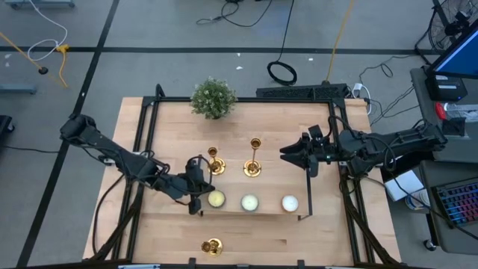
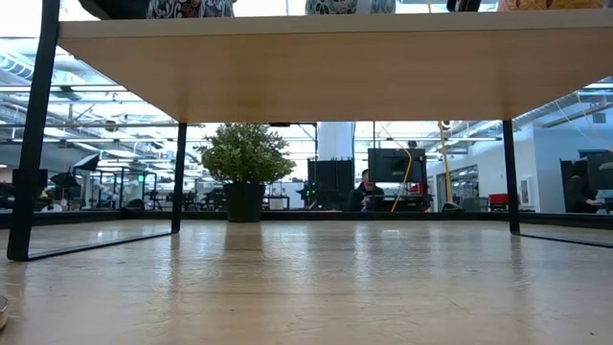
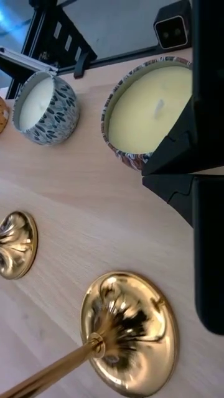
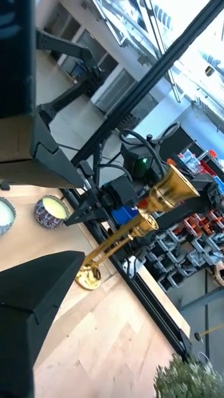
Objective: Pick & Place candle stick holders
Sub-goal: Put the red scented candle on the shelf aligned with the blue scented candle
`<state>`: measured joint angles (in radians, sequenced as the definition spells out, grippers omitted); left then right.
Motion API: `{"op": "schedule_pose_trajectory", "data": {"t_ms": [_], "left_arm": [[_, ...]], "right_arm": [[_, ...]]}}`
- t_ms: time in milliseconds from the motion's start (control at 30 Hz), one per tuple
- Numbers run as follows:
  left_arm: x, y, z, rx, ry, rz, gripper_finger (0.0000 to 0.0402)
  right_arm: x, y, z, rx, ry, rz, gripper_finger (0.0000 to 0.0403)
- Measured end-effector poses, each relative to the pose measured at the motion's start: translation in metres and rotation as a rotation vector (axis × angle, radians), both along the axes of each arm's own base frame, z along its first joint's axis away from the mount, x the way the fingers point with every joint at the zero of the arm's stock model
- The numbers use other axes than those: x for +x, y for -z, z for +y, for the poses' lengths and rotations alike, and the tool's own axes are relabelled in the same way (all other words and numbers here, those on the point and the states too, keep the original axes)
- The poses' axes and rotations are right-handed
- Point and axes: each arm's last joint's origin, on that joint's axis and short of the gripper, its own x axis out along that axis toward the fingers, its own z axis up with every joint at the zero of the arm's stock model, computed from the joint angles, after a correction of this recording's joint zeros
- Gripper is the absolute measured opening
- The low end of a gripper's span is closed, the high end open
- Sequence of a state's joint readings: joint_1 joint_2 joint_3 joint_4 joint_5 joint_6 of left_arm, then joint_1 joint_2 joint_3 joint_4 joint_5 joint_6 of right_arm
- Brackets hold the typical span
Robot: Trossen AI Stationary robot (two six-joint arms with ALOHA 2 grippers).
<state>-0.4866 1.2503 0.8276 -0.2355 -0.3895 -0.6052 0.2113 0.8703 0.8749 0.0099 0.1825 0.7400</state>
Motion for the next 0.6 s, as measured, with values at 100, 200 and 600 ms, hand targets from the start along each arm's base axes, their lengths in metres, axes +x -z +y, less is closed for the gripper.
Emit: {"op": "schedule_pose_trajectory", "data": {"t_ms": [100, 200, 600], "left_arm": [[-0.001, 0.000, -0.001, -0.005, -0.007, 0.000, 0.0000], [-0.002, 0.000, -0.002, -0.008, -0.013, 0.008, 0.0000], [-0.005, -0.033, 0.000, 0.115, -0.096, 0.066, 0.0000]], "right_arm": [[0.000, 0.000, 0.000, 0.000, -0.004, 0.000, 0.0171], [0.000, 0.000, 0.000, 0.001, -0.004, 0.000, 0.0171], [0.000, 0.000, 0.000, 0.001, -0.005, 0.000, 0.0171]]}}
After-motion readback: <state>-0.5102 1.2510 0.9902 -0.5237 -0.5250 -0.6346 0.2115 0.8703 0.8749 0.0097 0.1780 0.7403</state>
